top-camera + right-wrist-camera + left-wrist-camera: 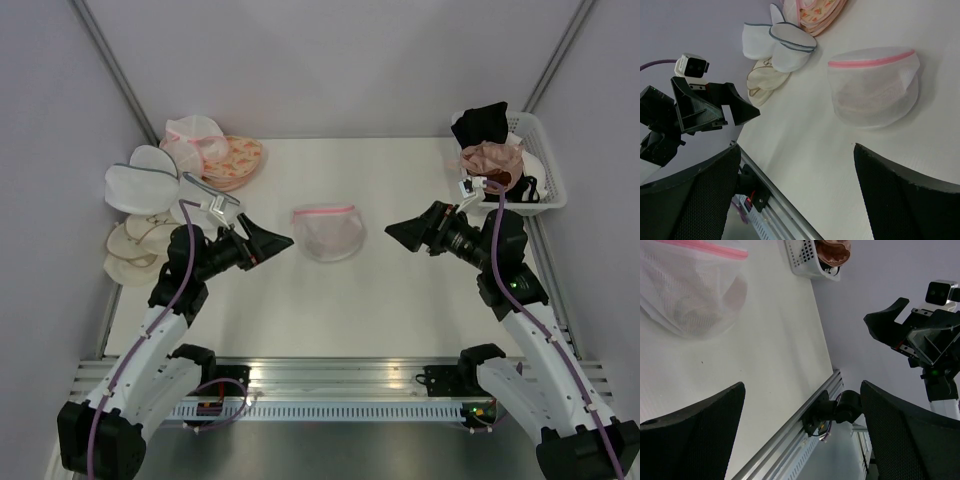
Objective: Unzip the laundry bag and remove the bra
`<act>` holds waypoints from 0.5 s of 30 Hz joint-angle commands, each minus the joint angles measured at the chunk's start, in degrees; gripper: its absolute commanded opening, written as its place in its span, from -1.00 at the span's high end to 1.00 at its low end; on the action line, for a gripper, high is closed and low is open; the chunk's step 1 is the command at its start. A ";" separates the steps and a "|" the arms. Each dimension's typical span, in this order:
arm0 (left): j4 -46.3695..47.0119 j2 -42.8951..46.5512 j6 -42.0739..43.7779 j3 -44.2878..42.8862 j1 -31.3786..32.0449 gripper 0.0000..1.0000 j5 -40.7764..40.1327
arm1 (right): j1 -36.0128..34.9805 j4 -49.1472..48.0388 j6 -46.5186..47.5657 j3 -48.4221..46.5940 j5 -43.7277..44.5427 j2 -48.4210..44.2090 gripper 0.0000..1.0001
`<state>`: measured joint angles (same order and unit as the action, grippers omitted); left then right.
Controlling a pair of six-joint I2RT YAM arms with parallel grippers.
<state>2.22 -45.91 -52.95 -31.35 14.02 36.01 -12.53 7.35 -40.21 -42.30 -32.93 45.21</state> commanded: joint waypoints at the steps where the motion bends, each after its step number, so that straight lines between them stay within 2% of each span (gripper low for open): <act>1: 0.07 0.21 0.48 -1.96 0.30 -0.99 -1.99 | 0.05 0.56 0.39 -1.38 1.28 -0.21 -0.96; 6: -1.86 -4.79 2.06 -3.10 0.22 -0.99 -5.76 | 0.05 -4.53 -1.71 1.25 -0.03 0.31 -0.96; 8: -3.88 -6.29 2.15 -3.89 0.22 -0.99 -7.70 | -0.47 -3.49 -0.32 0.39 0.84 2.06 -0.96; 11: -3.10 -6.30 0.66 -2.84 0.22 -0.99 -10.77 | -4.85 2.74 4.42 -4.44 4.88 7.58 -0.96; 15: -3.97 -4.20 0.21 -1.52 0.13 -0.99 -12.10 | -17.84 6.89 7.25 -9.72 14.10 13.49 -0.96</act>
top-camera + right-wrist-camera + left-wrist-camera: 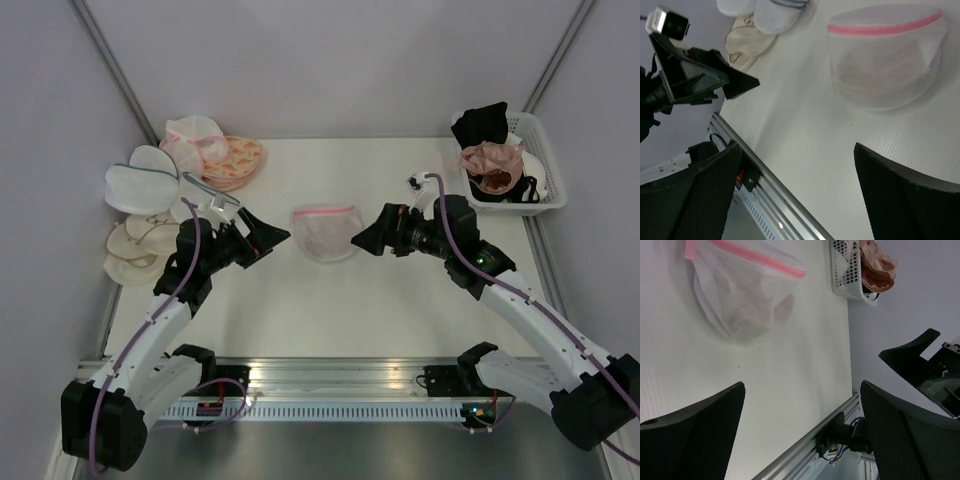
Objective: Unzip the laundry bag and remove the bra
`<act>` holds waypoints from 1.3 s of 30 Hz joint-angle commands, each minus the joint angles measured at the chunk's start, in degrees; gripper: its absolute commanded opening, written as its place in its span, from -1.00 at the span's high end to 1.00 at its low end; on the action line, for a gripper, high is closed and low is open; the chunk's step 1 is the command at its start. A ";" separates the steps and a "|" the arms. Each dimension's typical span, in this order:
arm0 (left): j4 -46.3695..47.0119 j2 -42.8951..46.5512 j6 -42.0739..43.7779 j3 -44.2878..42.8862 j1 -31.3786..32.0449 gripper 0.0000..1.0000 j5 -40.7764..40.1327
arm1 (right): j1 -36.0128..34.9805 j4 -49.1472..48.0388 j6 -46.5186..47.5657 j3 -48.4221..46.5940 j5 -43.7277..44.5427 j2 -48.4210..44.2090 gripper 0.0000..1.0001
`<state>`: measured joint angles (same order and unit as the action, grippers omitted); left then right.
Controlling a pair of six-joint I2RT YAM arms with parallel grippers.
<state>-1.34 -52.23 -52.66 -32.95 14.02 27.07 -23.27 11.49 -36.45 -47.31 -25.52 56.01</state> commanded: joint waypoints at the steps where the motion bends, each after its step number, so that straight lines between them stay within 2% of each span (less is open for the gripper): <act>1: -0.59 2.56 -0.16 0.69 0.13 -0.99 -3.16 | -8.36 1.88 2.97 -5.16 7.32 3.66 -0.96; 3: -2.16 3.79 -0.25 1.39 0.13 -0.99 -3.34 | -11.17 -1.88 1.91 -5.07 7.06 6.73 -0.96; 5: -3.75 6.25 0.02 1.92 0.13 -0.99 -4.56 | -13.11 -3.04 2.69 -6.74 7.15 11.02 -0.63; 6: -5.06 7.22 0.10 2.10 0.13 -0.99 -4.83 | -15.03 -2.96 2.87 -7.70 7.84 12.79 -0.37; 7: -5.77 9.32 0.19 2.53 0.13 -0.99 -5.27 | -15.75 -3.13 2.87 -9.54 8.20 14.46 0.59; 8: -6.30 10.29 0.28 2.80 0.13 -0.99 -5.71 | -16.37 -3.05 3.05 -10.51 8.38 18.05 0.99; 15: -9.64 17.16 -0.07 4.82 0.13 -0.99 -6.94 | -20.06 -5.95 4.28 -18.24 11.71 33.80 0.99; 22: -10.61 19.35 -0.95 6.67 0.13 -0.99 -5.54 | -21.38 -4.46 3.49 -25.81 22.25 49.44 0.99; 35: -10.88 20.59 -1.03 8.25 0.04 -0.99 -5.89 | -21.12 7.31 1.82 -23.97 51.60 48.40 0.99; 39: -7.02 18.57 -1.65 10.88 0.04 -0.99 -6.06 | -17.88 8.38 1.82 -25.37 53.38 50.60 0.99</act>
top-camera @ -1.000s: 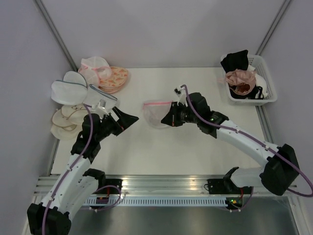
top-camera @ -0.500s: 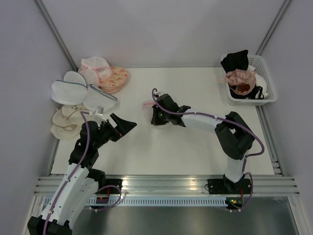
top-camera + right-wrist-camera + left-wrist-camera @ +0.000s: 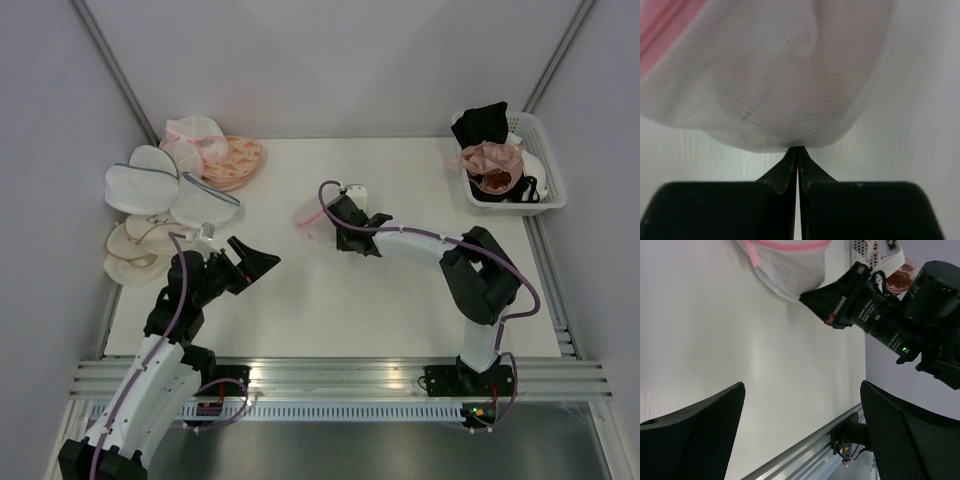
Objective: Unzip the laundry bag and remove the bra
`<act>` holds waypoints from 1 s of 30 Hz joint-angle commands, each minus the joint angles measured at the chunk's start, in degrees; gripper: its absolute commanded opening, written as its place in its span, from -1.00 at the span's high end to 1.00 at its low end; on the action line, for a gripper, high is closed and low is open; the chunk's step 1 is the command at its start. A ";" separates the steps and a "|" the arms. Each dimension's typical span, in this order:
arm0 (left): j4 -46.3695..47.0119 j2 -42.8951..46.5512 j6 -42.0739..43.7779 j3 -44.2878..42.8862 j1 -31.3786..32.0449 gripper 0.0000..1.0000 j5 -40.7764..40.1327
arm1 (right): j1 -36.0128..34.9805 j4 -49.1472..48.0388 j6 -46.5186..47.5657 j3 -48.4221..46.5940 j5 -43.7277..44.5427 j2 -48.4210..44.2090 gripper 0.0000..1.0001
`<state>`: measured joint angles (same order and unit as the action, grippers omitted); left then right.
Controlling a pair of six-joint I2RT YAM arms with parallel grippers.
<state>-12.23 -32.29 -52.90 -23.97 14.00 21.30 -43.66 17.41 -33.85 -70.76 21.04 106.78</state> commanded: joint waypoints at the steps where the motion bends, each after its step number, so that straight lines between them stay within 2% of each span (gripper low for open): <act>1: 5.97 -2.24 -1.50 2.25 0.06 -0.99 -0.29 | 3.40 2.45 -0.61 -2.27 6.91 0.70 0.99; 7: 16.87 -11.99 -1.06 3.57 0.06 -0.99 0.32 | 9.82 1.75 2.28 -5.26 5.25 3.69 0.99; 14: 38.91 -32.02 -7.20 1.83 0.24 -0.99 6.11 | 13.07 0.52 4.84 -5.27 -0.02 5.37 0.99; 15: 40.51 -36.39 -9.74 1.47 0.33 -0.99 7.86 | 13.07 -0.35 5.19 -4.39 -1.25 4.24 0.99; 18: 44.66 -41.69 -12.39 -0.02 1.64 -0.99 9.90 | 13.07 -4.13 6.07 -0.53 -6.44 1.25 0.99; 22: 44.83 -44.86 -12.05 -1.43 4.80 -0.99 8.24 | 12.99 -4.14 6.51 3.16 -10.04 -2.80 0.99; 25: 48.43 -48.37 -11.17 -1.87 6.47 -0.99 6.92 | 12.99 -4.84 6.77 5.54 -11.28 -6.67 0.96; 26: 49.92 -49.69 -10.82 -2.13 6.83 -0.99 6.83 | 12.99 -4.67 6.69 6.59 -11.98 -8.24 0.42; 27: 51.50 -50.84 -9.42 -2.49 7.79 -0.99 6.65 | 12.99 -4.23 6.60 7.21 -12.07 -9.04 0.15; 28: 51.25 -53.37 -8.45 -4.06 8.32 -0.99 6.21 | 12.81 -3.88 6.51 8.35 -11.90 -9.83 -0.06; 30: 50.21 -55.76 -5.04 -5.91 9.63 -0.99 5.77 | 12.72 -3.70 6.16 9.76 -11.46 -12.64 -0.27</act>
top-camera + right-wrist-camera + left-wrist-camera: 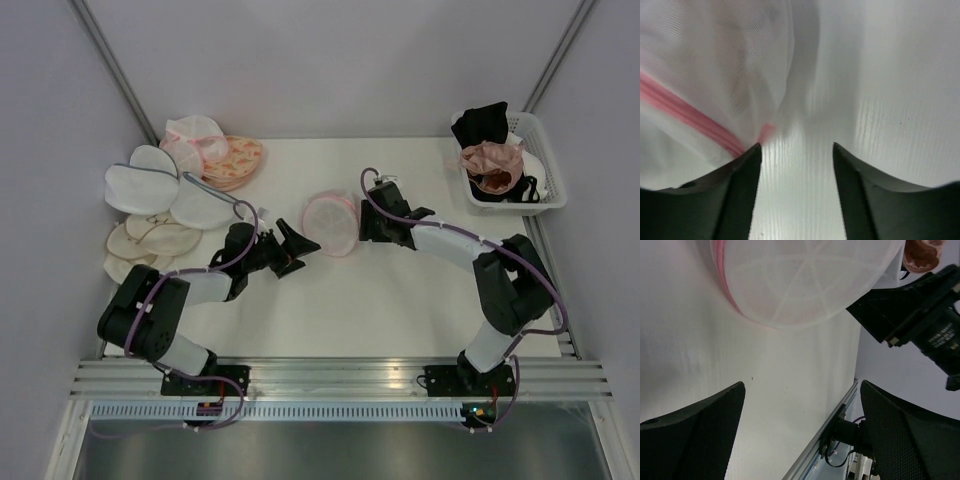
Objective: Unzip the laundry bag and remove the bra
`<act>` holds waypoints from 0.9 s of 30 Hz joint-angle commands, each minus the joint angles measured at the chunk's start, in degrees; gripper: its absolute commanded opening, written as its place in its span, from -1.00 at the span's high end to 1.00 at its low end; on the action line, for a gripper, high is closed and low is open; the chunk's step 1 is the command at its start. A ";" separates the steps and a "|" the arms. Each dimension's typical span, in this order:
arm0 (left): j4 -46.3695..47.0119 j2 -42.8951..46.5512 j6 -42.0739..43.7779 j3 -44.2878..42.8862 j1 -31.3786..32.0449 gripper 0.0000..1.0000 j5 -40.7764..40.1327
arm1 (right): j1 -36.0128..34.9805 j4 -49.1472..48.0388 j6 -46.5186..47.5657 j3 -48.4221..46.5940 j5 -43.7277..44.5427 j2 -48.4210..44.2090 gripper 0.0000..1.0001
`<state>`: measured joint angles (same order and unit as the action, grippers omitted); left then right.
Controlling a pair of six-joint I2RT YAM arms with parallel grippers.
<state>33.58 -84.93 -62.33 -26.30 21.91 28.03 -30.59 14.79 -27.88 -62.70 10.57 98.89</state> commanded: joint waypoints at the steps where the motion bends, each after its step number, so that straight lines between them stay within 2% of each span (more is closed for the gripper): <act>1: 4.12 -4.53 5.36 -5.23 1.99 -0.99 -1.31 | -0.44 -1.16 0.11 3.18 -0.99 -5.46 -0.38; 8: 4.39 -9.73 11.87 -6.48 2.52 -0.99 -6.14 | -0.96 -0.98 0.54 8.81 -0.45 -14.58 -0.39; 12: 4.65 -9.30 11.35 -5.86 2.61 -0.99 -6.32 | -0.96 -5.02 2.48 10.49 -8.09 -17.59 -0.36; 13: 4.74 -9.12 11.00 -5.34 2.61 -0.99 -6.15 | -1.05 -5.90 2.74 10.58 -12.28 -17.94 -0.35; 17: 7.11 -7.72 9.07 -2.79 2.70 -0.99 -5.53 | -3.16 -7.84 3.97 9.61 -13.12 -19.35 -0.33; 19: 7.46 -6.49 8.98 -1.56 2.70 -0.99 -5.71 | -4.12 -8.28 4.41 7.87 -12.94 -18.04 -0.31; 24: 6.93 -5.43 8.63 0.02 2.70 -0.99 -5.36 | -4.30 -6.00 7.66 0.06 -3.03 -3.92 -0.28; 27: 7.28 -3.59 8.10 1.42 2.78 -0.99 -5.18 | -4.22 -6.87 9.33 -3.99 1.55 0.85 -0.28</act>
<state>37.50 -91.26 -54.37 -26.20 24.34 22.96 -35.05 8.58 -21.58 -62.41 5.30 95.66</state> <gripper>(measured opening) 0.993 0.643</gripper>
